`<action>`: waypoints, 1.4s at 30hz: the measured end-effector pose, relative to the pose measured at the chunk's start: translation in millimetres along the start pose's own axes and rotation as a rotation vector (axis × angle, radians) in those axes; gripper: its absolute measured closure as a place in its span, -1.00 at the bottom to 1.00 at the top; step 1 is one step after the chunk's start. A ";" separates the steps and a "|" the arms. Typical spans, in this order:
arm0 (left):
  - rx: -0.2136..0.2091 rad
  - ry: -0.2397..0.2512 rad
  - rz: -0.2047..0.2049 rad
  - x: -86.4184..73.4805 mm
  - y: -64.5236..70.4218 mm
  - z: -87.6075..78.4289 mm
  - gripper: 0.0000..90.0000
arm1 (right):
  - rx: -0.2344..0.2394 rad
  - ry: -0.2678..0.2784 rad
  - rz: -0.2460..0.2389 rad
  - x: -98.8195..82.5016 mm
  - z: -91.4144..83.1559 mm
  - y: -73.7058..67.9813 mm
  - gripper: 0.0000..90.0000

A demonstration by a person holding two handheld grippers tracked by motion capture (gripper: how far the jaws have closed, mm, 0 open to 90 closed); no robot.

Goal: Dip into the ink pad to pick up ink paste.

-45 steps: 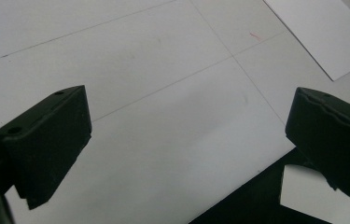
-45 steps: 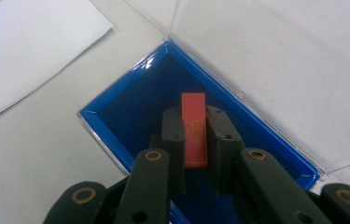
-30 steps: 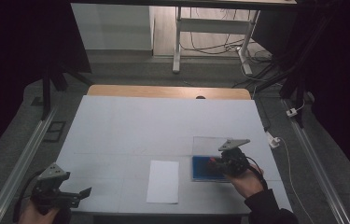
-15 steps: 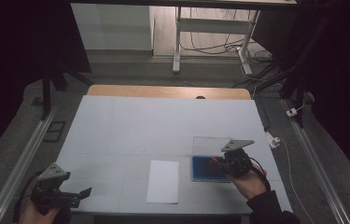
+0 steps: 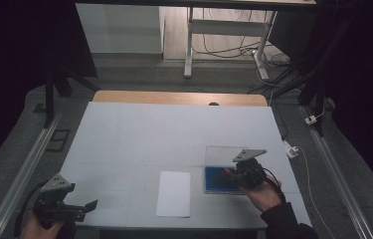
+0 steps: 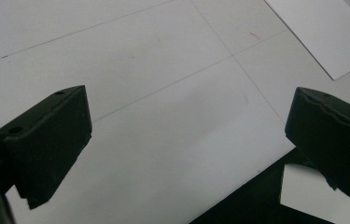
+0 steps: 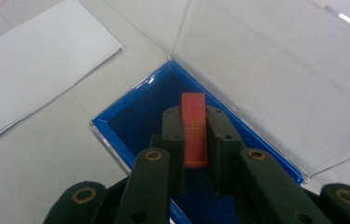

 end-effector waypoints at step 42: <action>0.002 -0.008 0.008 0.3 1.0 0.7 -0.98 | -0.083 -0.110 -0.075 -3.5 20.2 -9.2 0.78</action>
Point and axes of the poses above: each handheld gripper's, and its own axes: z roughly forward along the jaws, x roughly out of its top, y roughly to its right, the point moved 1 cm from there along z, roughly forward along the jaws, and after that the axes turned 12 degrees about x, right-handed, at the moved point
